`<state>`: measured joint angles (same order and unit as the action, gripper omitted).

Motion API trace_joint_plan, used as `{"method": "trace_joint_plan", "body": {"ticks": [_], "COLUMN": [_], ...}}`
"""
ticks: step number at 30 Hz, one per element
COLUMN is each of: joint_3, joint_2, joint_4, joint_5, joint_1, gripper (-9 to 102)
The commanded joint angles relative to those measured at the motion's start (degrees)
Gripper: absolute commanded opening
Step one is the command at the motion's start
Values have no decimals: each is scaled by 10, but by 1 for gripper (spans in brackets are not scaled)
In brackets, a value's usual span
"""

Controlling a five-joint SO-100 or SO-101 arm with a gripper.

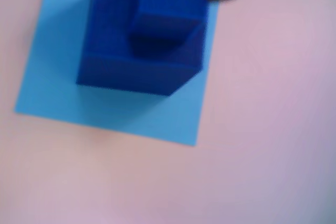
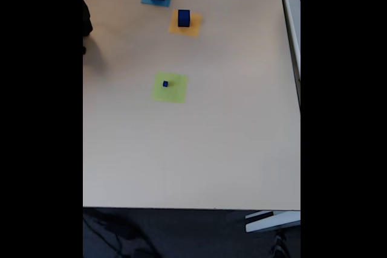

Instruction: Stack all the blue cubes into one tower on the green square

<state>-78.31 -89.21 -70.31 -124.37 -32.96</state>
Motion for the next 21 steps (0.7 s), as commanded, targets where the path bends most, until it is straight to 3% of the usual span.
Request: {"method": "trace_joint_plan", "body": {"ticks": [1, 10, 21], "joint_3": [51, 63, 69], "joint_2": [18, 48, 74], "joint_4": [6, -3, -19], "joint_5": [-28, -52, -8], "joint_1": [-12, -40, -54], "gripper": [30, 30, 29]}}
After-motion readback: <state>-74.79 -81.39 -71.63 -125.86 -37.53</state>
